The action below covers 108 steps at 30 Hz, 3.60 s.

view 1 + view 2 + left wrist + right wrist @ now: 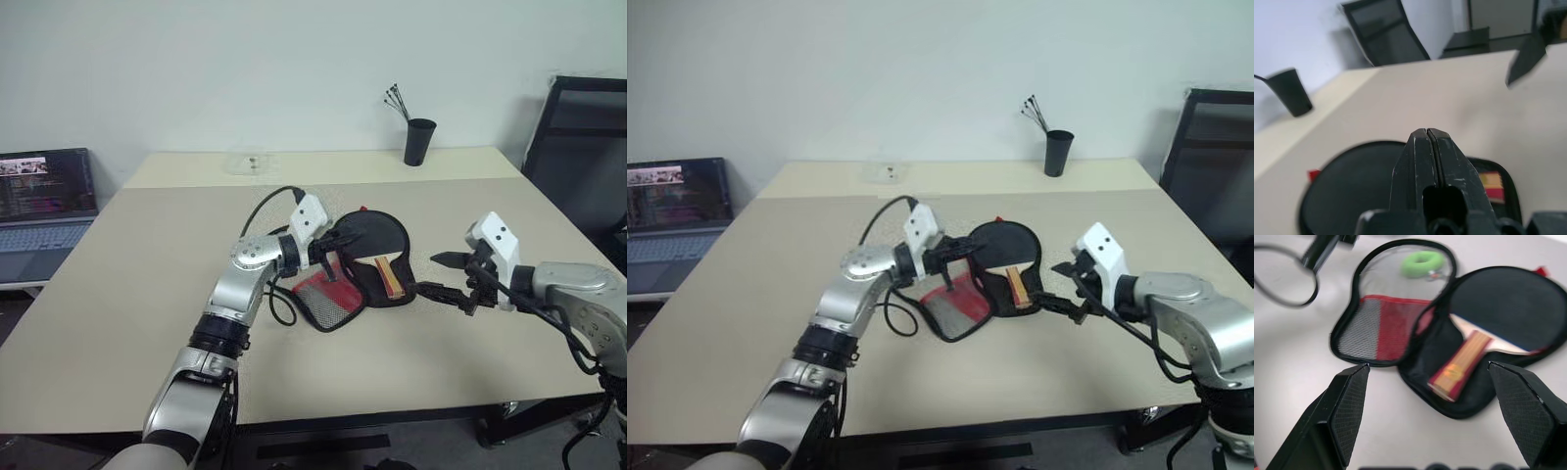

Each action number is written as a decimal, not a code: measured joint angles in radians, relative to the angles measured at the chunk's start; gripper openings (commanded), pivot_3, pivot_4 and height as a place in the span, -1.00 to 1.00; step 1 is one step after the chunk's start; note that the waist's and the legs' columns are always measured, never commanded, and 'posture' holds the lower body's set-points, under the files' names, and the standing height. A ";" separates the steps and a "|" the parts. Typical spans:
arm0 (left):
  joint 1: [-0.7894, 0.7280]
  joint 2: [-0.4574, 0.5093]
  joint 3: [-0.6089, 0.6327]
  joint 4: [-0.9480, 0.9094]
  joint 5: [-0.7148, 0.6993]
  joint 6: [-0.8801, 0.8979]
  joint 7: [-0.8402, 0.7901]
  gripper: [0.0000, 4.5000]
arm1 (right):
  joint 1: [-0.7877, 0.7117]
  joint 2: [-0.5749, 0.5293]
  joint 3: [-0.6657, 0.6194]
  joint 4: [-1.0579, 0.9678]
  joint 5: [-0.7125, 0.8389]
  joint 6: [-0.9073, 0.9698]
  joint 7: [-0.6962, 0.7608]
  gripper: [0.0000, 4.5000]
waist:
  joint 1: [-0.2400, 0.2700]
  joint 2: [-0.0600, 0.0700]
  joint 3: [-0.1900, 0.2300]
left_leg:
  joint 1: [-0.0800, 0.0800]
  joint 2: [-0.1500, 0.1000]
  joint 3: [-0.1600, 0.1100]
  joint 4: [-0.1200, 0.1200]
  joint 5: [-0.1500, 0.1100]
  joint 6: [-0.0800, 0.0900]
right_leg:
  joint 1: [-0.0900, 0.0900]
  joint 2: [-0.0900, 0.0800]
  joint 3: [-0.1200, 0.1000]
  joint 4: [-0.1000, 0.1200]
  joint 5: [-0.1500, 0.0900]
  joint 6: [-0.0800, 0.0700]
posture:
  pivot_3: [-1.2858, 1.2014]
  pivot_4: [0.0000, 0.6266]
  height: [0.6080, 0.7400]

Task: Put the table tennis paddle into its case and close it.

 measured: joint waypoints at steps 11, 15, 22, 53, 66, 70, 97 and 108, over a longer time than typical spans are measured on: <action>0.128 0.178 0.052 0.086 0.023 0.010 -0.006 -0.98 | 0.048 -0.009 -0.009 -0.038 0.059 0.021 -0.006 0.89 | -0.009 0.000 0.000 | -0.001 -0.001 0.001 0.000 0.000 0.000 | 0.000 -0.002 0.000 -0.001 0.000 0.000 | 0.03 -0.52 1.00; 0.196 0.257 0.041 0.029 0.024 0.105 -0.050 -0.98 | 0.049 -0.019 -0.008 -0.041 0.072 0.020 0.004 0.89 | -0.009 0.000 0.000 | -0.001 0.000 0.001 0.000 0.000 0.000 | 0.000 -0.002 0.000 0.000 0.000 0.000 | 0.03 -0.52 1.00; 0.262 0.309 0.041 -0.088 0.027 0.260 -0.035 -0.98 | 0.052 -0.020 -0.003 -0.047 0.090 0.019 0.019 0.89 | -0.009 0.000 0.000 | -0.001 0.000 0.001 0.000 0.000 0.000 | 0.000 -0.003 0.000 0.000 0.000 0.000 | 0.03 -0.52 1.00; 0.110 0.101 0.042 0.166 0.107 0.018 0.175 -0.98 | 0.059 -0.019 0.002 -0.051 0.102 0.017 -0.005 0.89 | 0.020 -0.001 0.000 | 0.000 -0.002 0.001 0.002 0.002 0.002 | 0.004 -0.005 -0.001 -0.002 0.003 0.002 | 0.03 -0.52 1.00; 0.104 0.163 0.056 0.188 0.104 -0.047 0.191 -0.98 | 0.073 -0.019 0.002 -0.052 0.109 0.017 -0.012 0.89 | 0.014 -0.001 0.000 | 0.001 -0.002 0.001 0.002 0.002 0.002 | 0.004 -0.005 -0.001 -0.001 0.003 0.002 | 0.03 -0.52 1.00; 0.105 0.192 0.081 0.235 0.131 -0.061 0.263 -0.98 | 0.080 -0.019 0.002 -0.054 0.109 0.017 -0.013 0.89 | 0.015 -0.001 0.000 | 0.000 -0.002 0.001 0.002 0.002 0.002 | 0.004 -0.005 -0.001 -0.001 0.003 0.002 | 0.03 -0.52 1.00; 0.258 0.302 0.080 -0.059 0.060 0.337 0.015 -0.98 | 0.083 -0.019 0.002 -0.065 0.110 0.017 -0.021 0.89 | 0.013 -0.001 0.000 | 0.000 -0.001 0.001 0.001 0.002 0.002 | 0.002 -0.005 -0.001 -0.001 0.003 0.002 | 0.03 -0.52 1.00; 0.289 0.262 0.079 -0.104 0.043 0.391 0.057 -0.98 | 0.082 -0.017 0.004 -0.064 0.109 0.006 -0.019 0.89 | 0.014 -0.001 0.000 | 0.000 -0.002 0.001 0.002 0.002 0.002 | 0.002 -0.005 -0.001 -0.001 0.003 0.002 | 0.03 -0.52 1.00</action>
